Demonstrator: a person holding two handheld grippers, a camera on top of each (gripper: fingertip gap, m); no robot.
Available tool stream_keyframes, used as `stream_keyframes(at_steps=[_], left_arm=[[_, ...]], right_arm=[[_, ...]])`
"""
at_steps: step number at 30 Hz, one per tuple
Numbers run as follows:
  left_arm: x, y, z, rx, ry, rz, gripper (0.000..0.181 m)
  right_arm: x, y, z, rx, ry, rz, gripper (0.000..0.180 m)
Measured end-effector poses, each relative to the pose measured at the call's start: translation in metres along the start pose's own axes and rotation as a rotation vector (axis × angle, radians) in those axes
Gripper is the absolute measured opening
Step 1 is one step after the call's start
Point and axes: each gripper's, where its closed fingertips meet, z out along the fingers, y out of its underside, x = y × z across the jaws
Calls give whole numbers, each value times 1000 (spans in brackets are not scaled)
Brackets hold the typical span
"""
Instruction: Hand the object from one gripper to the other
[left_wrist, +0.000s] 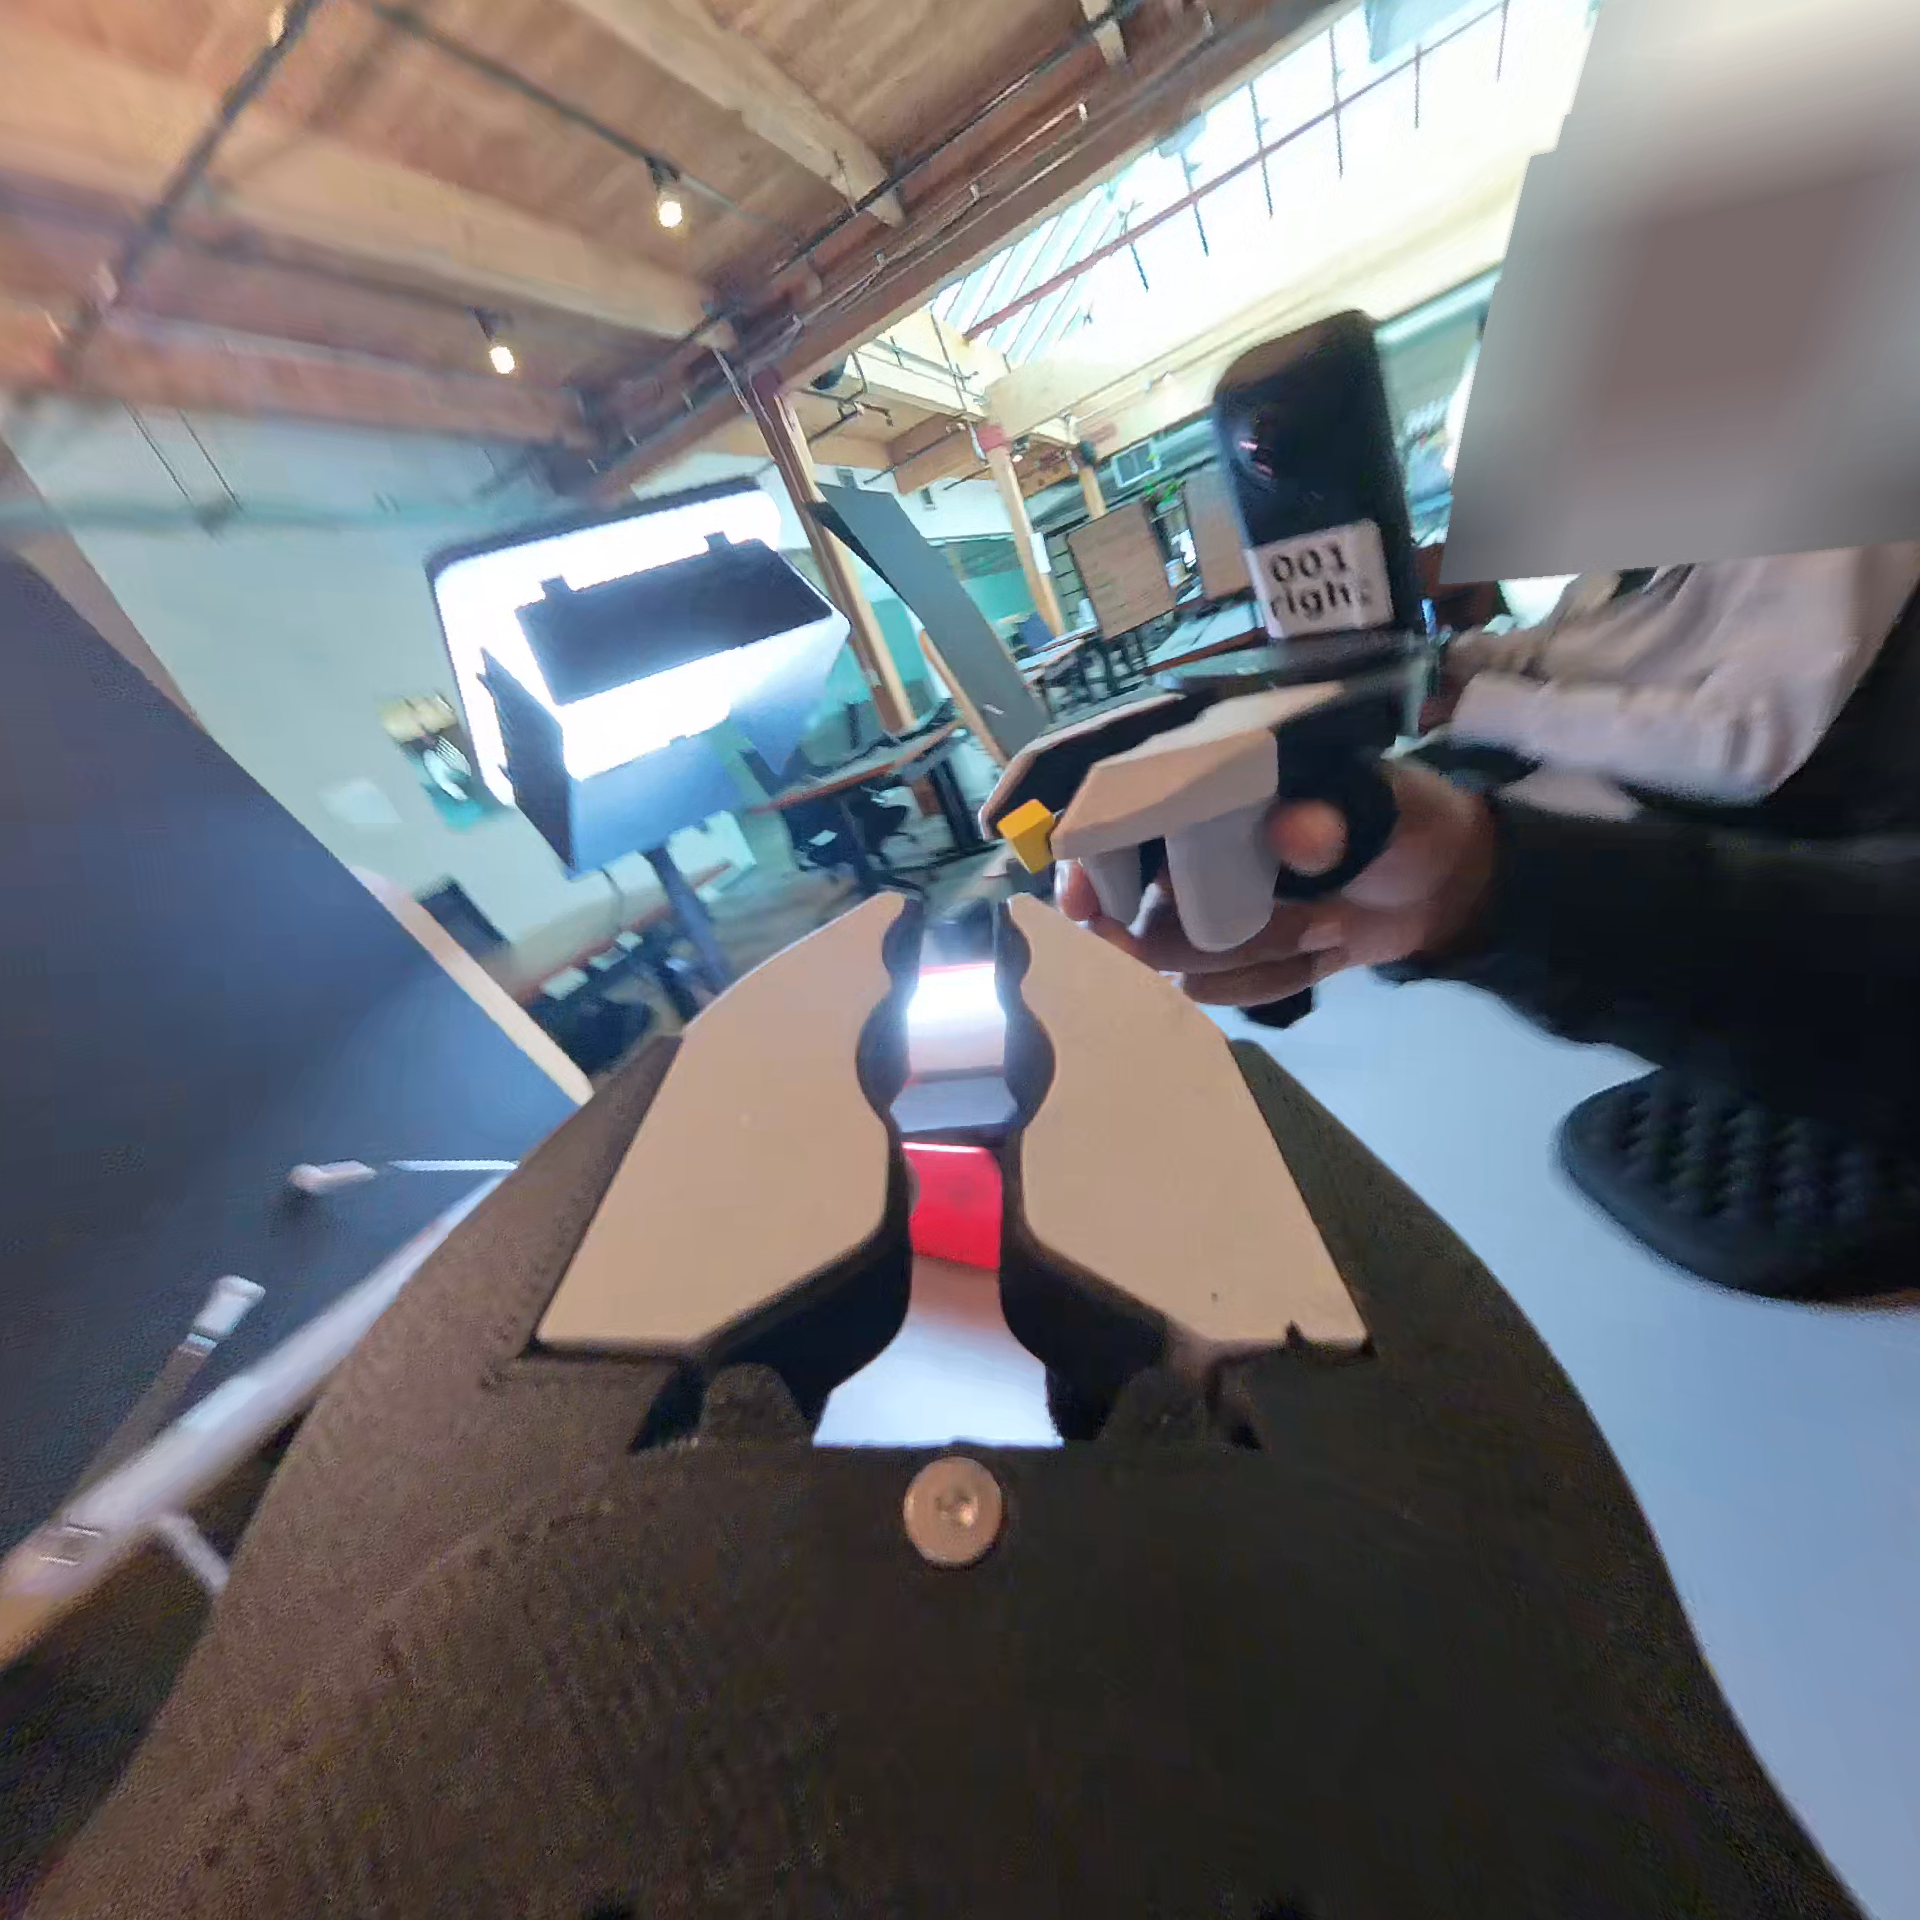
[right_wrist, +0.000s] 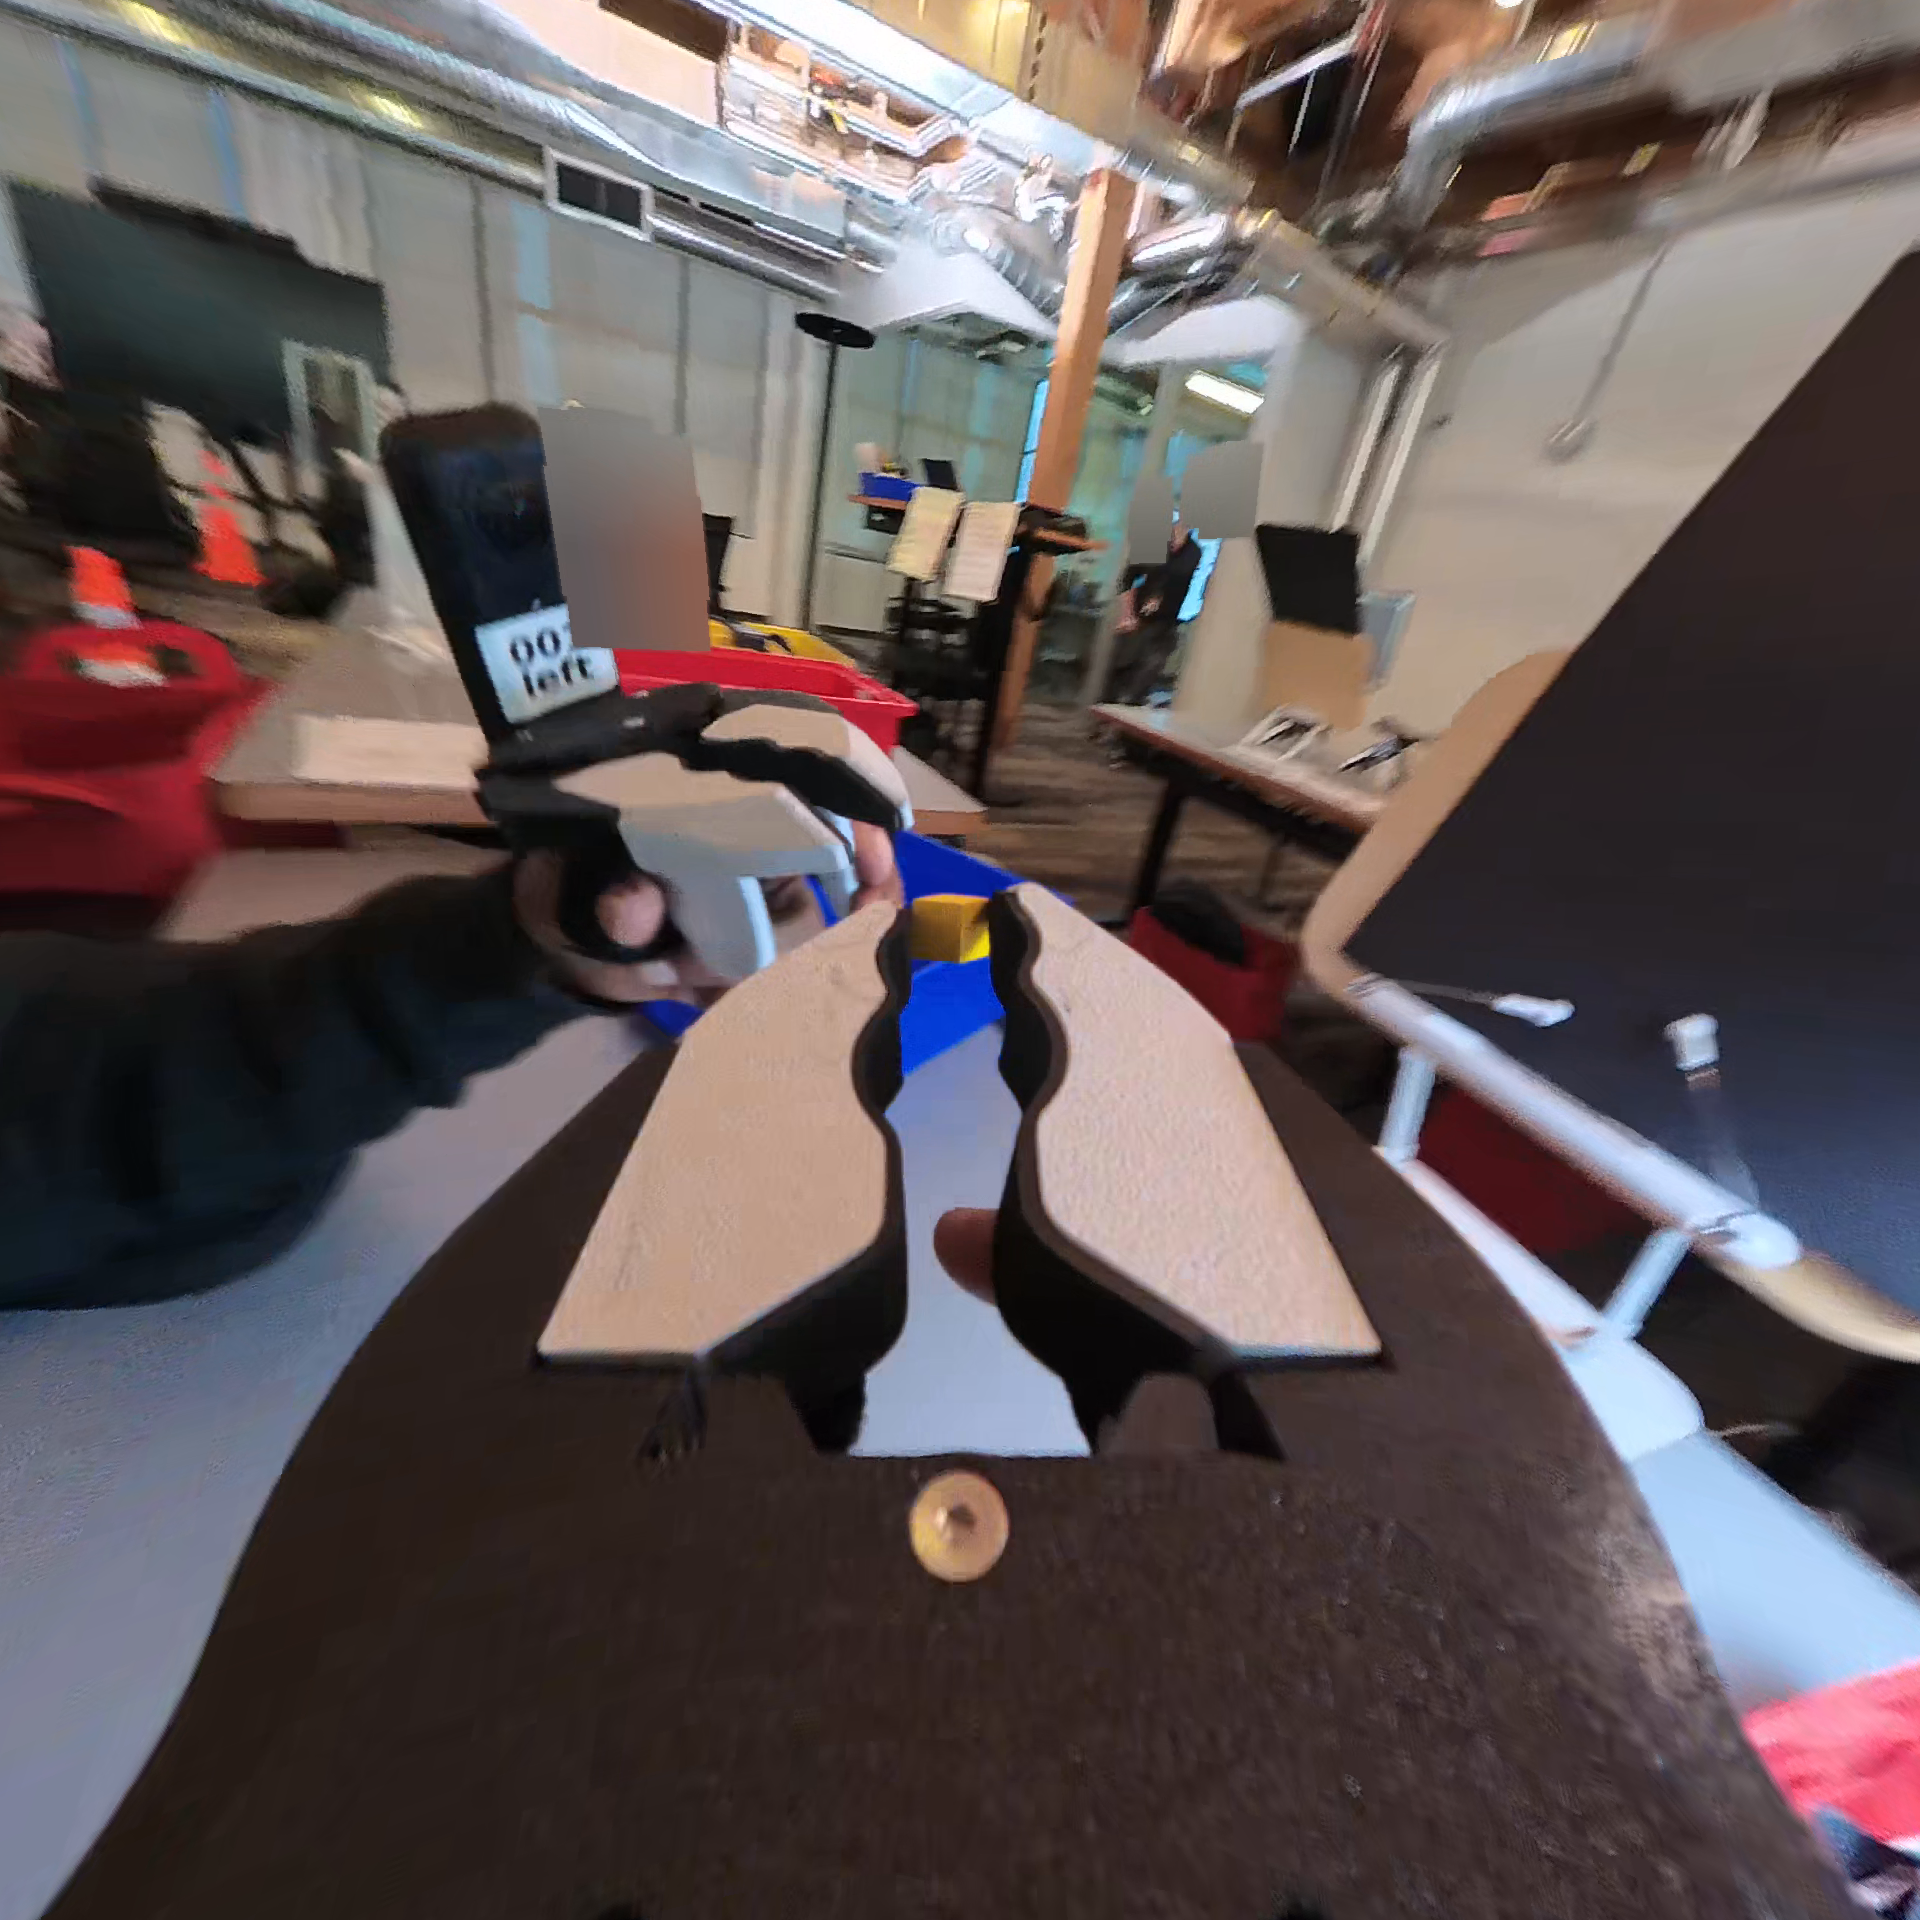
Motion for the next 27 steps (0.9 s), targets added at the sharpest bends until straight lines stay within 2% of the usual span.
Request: stream_keyframes(at_steps=[3,7,10,13,17,22,27], left_arm=[[3,4,5,-22,75,-248,16],[17,6,10,-19,199,-460,26],[25,10,11,-50,269,-529,23],[31,6,8,-45,322,-520,13],[20,4,7,-46,189,-288,11],[9,-5,3,-43,-59,265,12],[27,4,12,-82,-130,697,11]], right_arm=[[-2,3,4,-3,73,-213,14],[-19,8,11,-6,71,-416,14],[-29,13,15,-22,52,-511,14],[-33,10,14,-3,29,-509,14],[-28,4,7,7,-29,-321,20],[-14,-8,-2,72,-120,81,24],[-30,2,8,19,-231,226,25]])
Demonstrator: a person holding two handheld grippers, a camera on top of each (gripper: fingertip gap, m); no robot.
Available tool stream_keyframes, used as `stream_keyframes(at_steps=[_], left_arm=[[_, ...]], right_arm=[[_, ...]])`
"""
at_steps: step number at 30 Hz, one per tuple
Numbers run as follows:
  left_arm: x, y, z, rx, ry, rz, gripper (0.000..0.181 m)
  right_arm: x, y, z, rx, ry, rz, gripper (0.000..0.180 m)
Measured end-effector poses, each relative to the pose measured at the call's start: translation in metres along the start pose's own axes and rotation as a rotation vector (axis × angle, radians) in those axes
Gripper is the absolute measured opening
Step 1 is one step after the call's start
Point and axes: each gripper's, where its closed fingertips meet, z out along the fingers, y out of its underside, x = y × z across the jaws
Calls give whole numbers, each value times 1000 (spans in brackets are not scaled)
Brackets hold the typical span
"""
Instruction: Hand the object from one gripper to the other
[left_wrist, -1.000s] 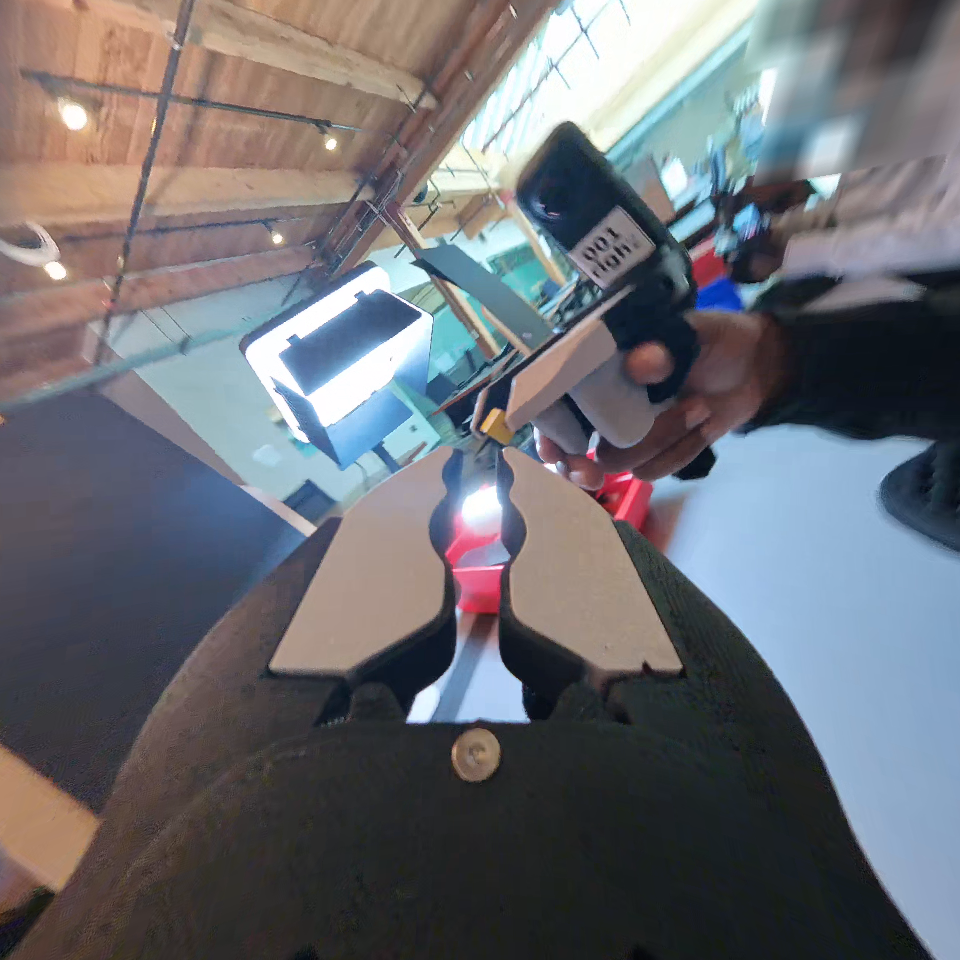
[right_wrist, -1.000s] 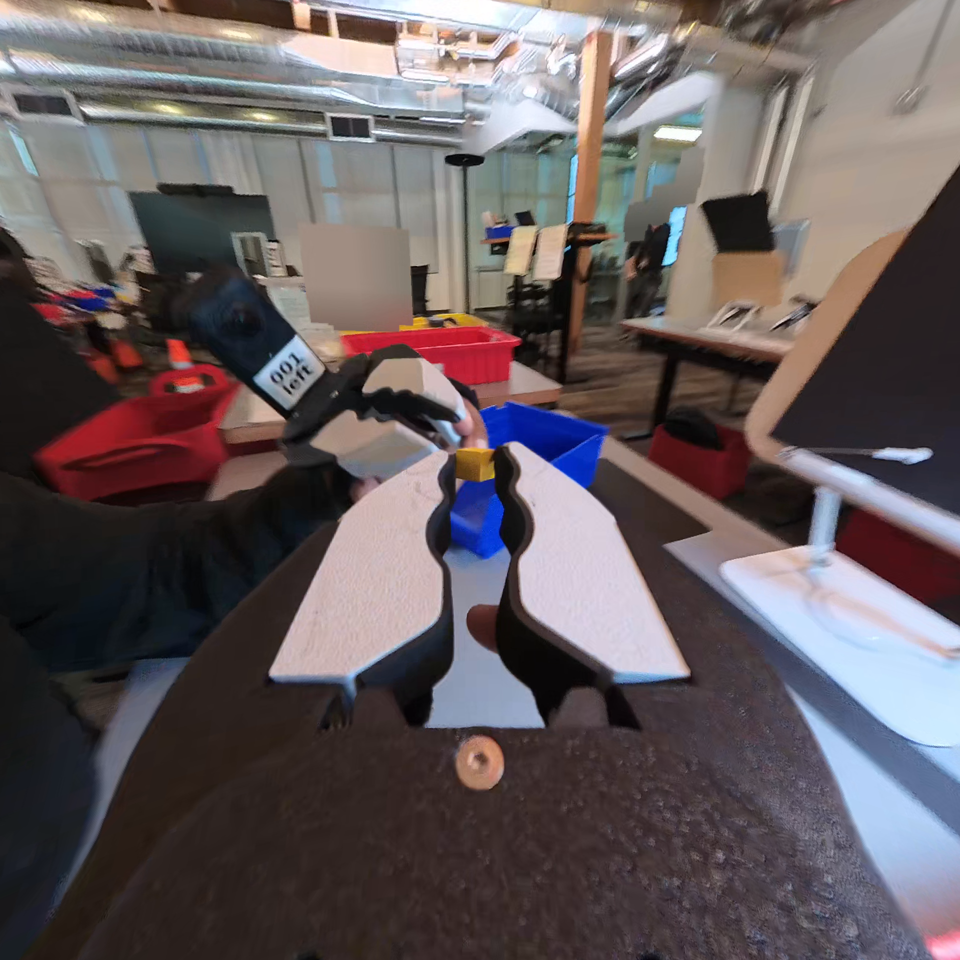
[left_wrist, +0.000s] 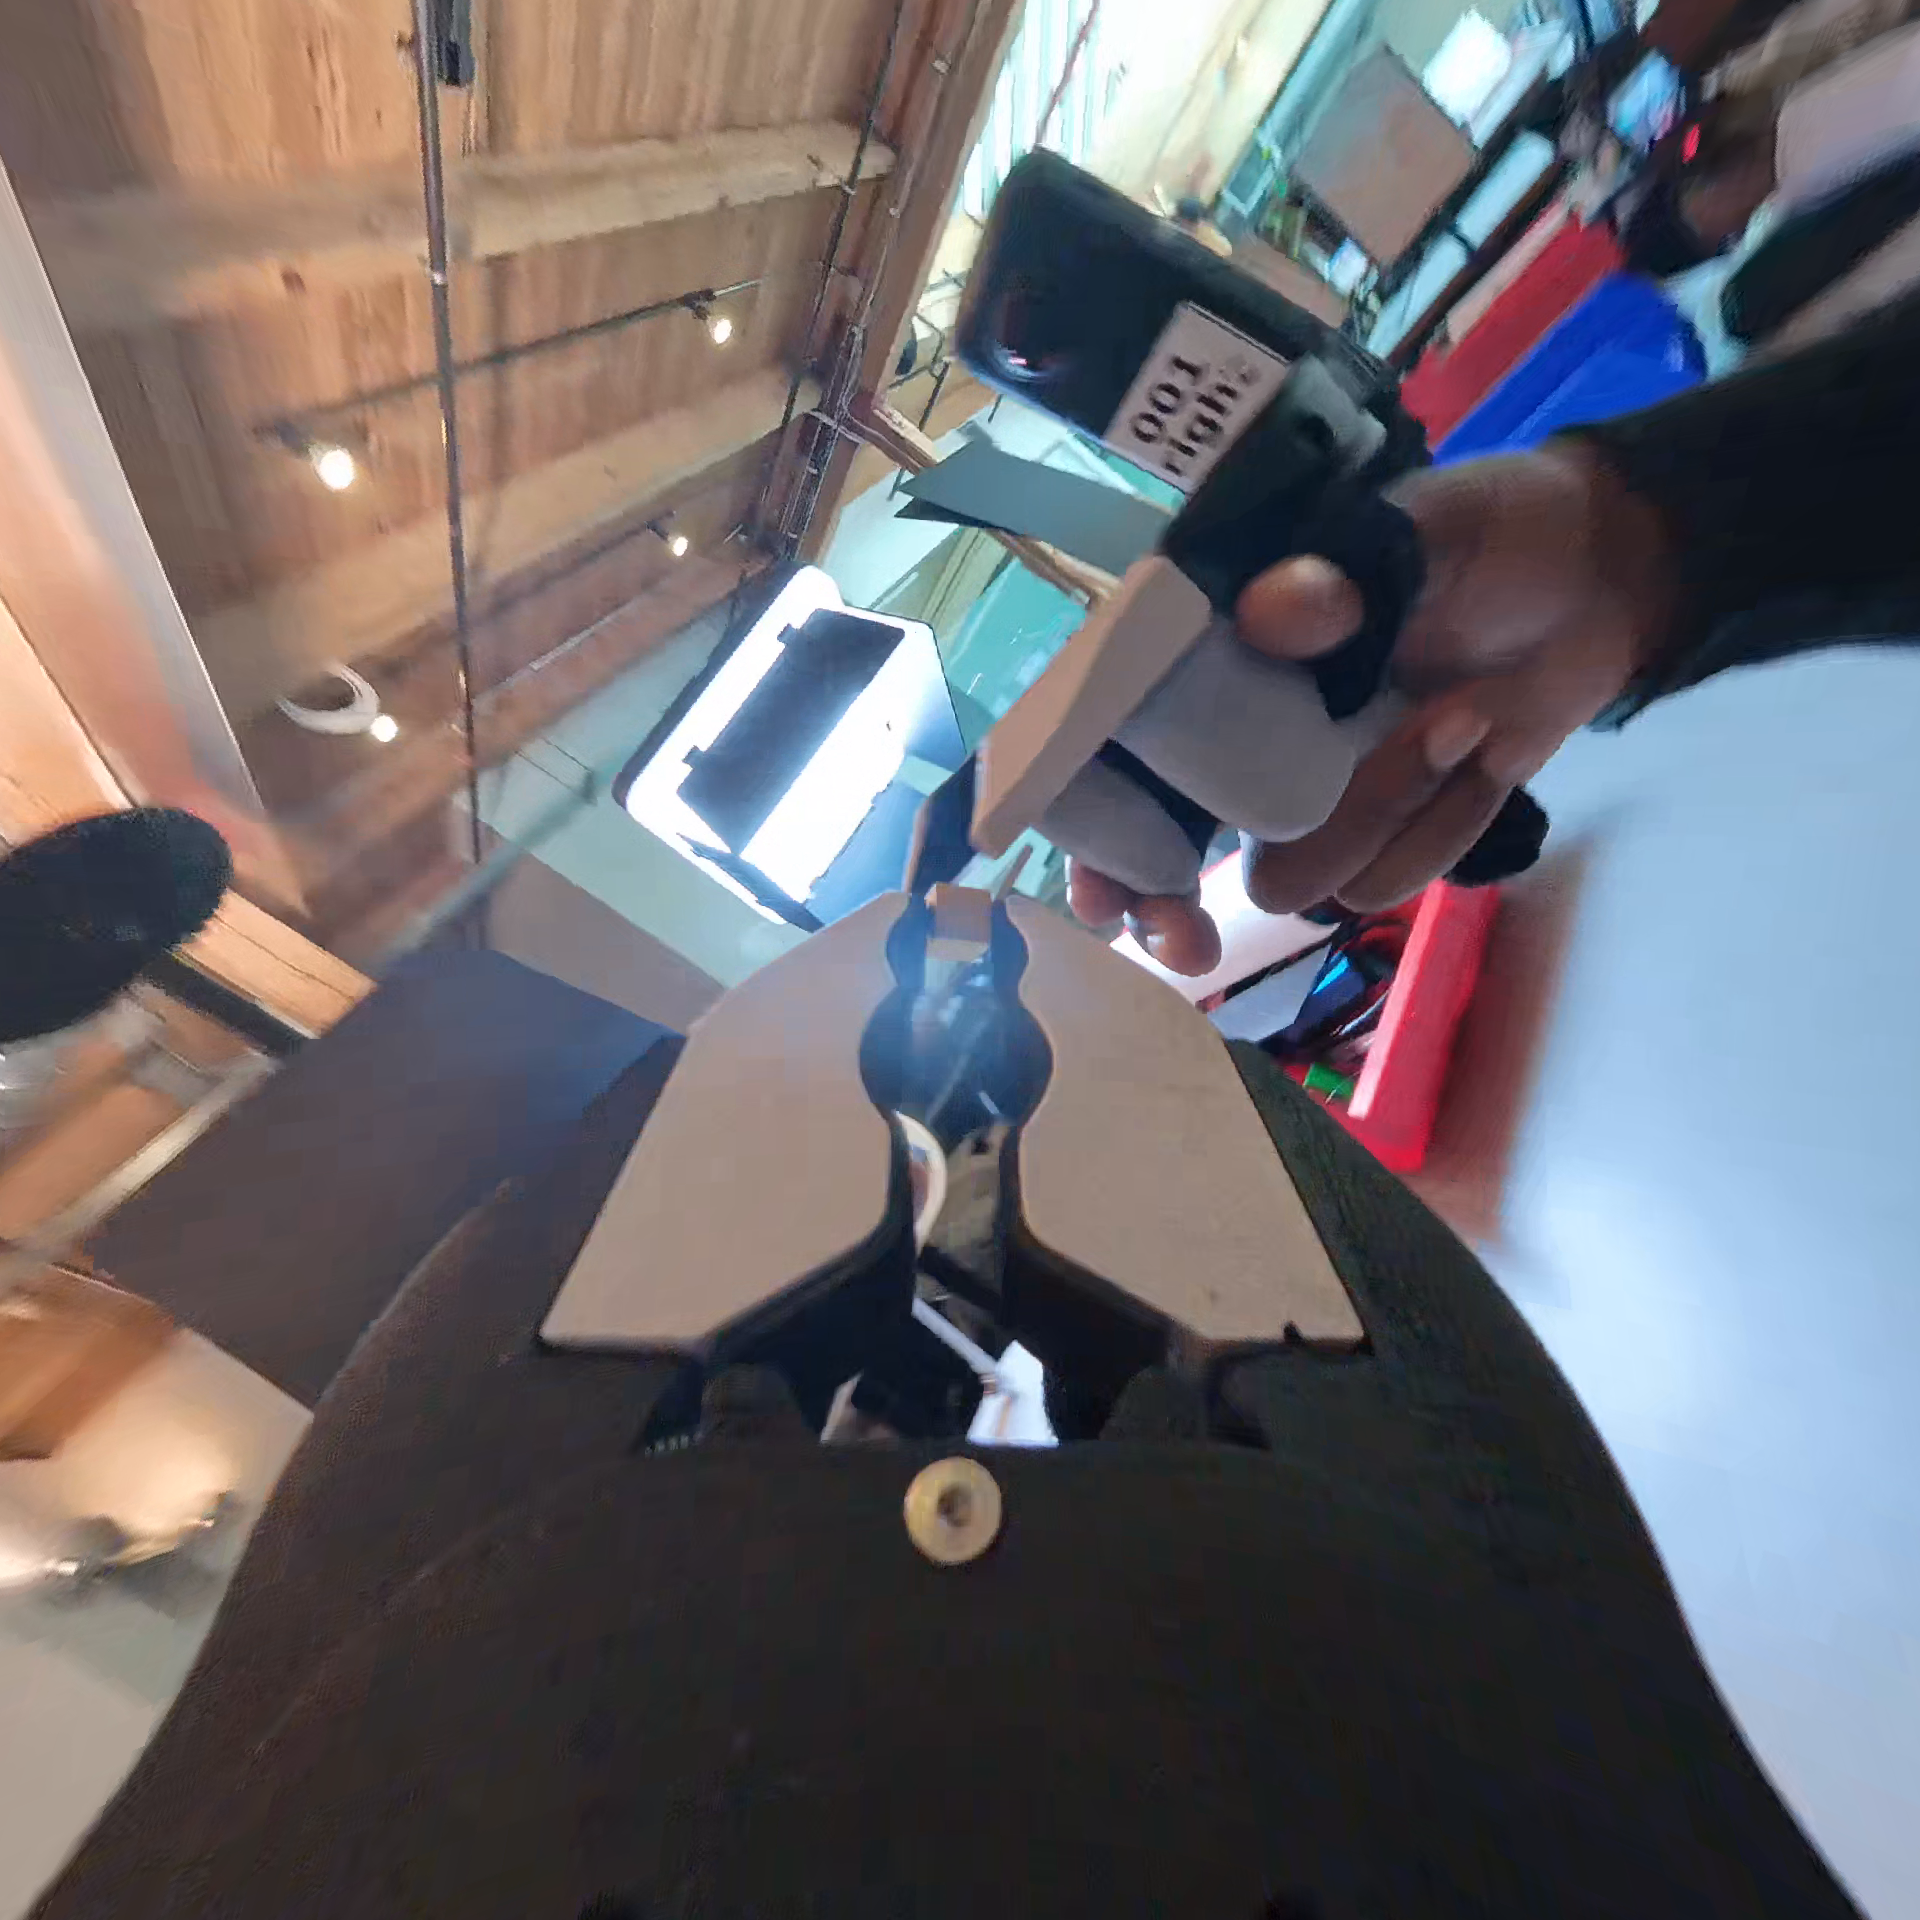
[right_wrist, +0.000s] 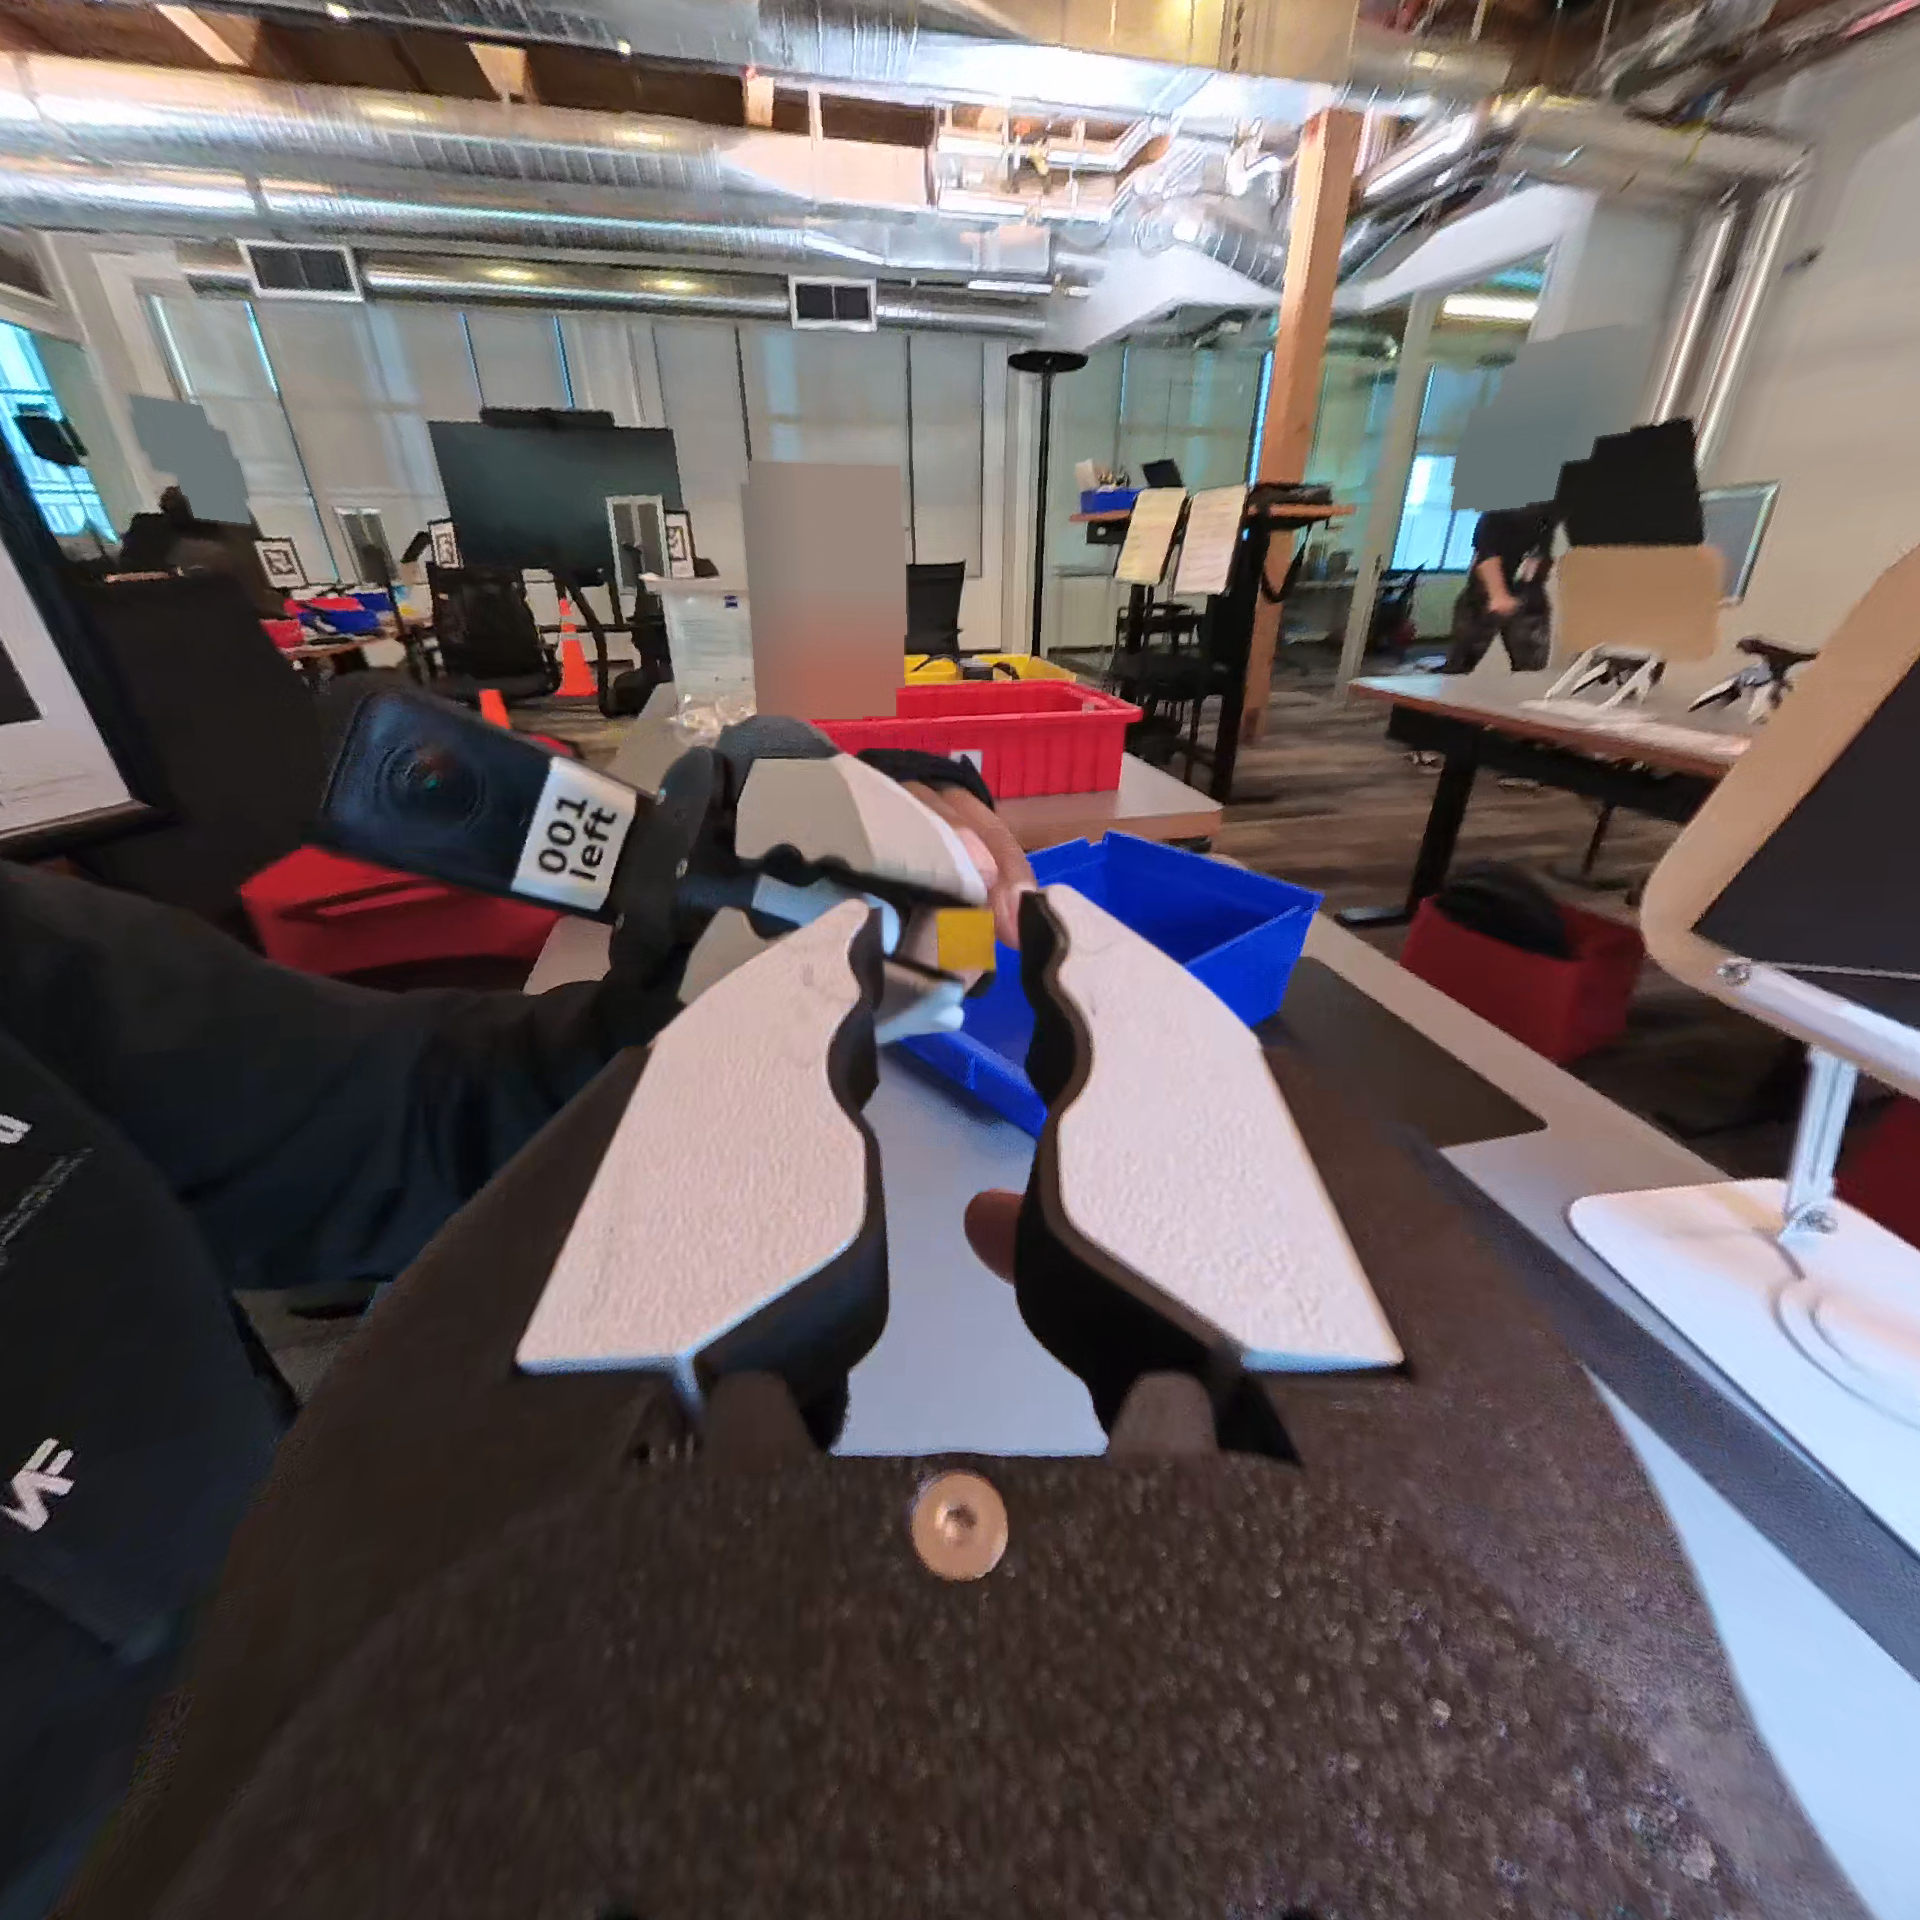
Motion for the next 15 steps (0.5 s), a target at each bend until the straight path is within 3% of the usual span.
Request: stream_keyframes(at_steps=[3,6,7,11,15], left_arm=[[6,2,2,-14,-15,103,11],[4,0,1,9,-14,61,11],[3,-1,1,16,-22,60,11],[0,-4,-2,29,-37,82,11],[1,-9,-3,40,-42,109,11]], right_arm=[[1,4,2,-33,15,1,13],[0,2,-1,-42,22,-21,10],[-1,-1,-2,-28,27,-48,1],[0,-8,-7,-5,34,-51,18],[-3,2,-2,-46,-10,13,20]])
